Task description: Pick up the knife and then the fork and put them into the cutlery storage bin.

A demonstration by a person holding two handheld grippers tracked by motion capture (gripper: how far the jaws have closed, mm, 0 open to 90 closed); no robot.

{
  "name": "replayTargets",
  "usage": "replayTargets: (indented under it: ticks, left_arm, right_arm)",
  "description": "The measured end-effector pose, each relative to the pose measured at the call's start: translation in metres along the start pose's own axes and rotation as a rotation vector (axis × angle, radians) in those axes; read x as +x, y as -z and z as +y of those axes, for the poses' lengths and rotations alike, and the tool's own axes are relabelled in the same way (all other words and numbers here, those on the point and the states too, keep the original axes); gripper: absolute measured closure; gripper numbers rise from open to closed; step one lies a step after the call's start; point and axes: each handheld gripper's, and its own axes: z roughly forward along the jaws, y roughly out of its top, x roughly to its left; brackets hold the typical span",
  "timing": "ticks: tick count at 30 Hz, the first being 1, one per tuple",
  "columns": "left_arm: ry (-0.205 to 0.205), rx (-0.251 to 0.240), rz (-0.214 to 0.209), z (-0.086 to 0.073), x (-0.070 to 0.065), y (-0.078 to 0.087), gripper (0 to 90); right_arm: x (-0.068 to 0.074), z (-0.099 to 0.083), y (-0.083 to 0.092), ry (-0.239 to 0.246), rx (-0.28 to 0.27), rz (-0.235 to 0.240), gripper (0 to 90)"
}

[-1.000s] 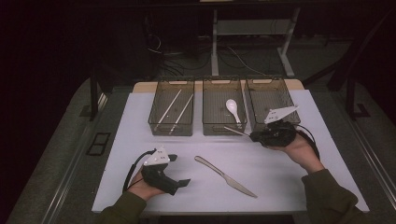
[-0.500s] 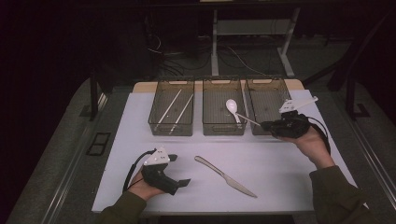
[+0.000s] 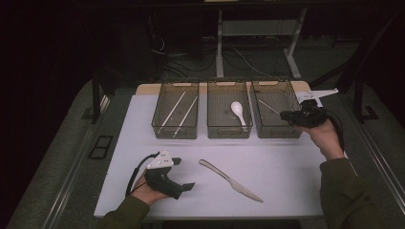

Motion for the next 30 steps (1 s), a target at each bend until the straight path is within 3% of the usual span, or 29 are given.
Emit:
replayTargets:
  ticks: [8,12,23,25,30]
  left_arm:
    - [0.004,-0.002,-0.001,0.000,0.000,0.000,0.0]
    - [0.005,-0.002,-0.001,0.000,0.000,0.000,0.0]
    - [0.004,-0.003,-0.003,0.000,0.000,0.000,0.0]
    - [0.003,-0.006,-0.004,0.000,0.000,0.000,0.0]
    - [0.003,-0.005,-0.004,0.000,0.000,0.000,0.0]
  right_arm:
    - [-0.028,0.007,-0.016,-0.067,0.037,-0.053,84.1]
    - [-0.038,0.009,-0.027,-0.076,0.066,-0.069,84.1]
    - [-0.048,0.007,-0.050,-0.122,0.130,-0.093,83.1]
    - [-0.048,0.007,-0.049,-0.146,0.104,-0.087,71.7]
    - [-0.047,0.009,-0.046,-0.149,0.094,-0.104,56.5]
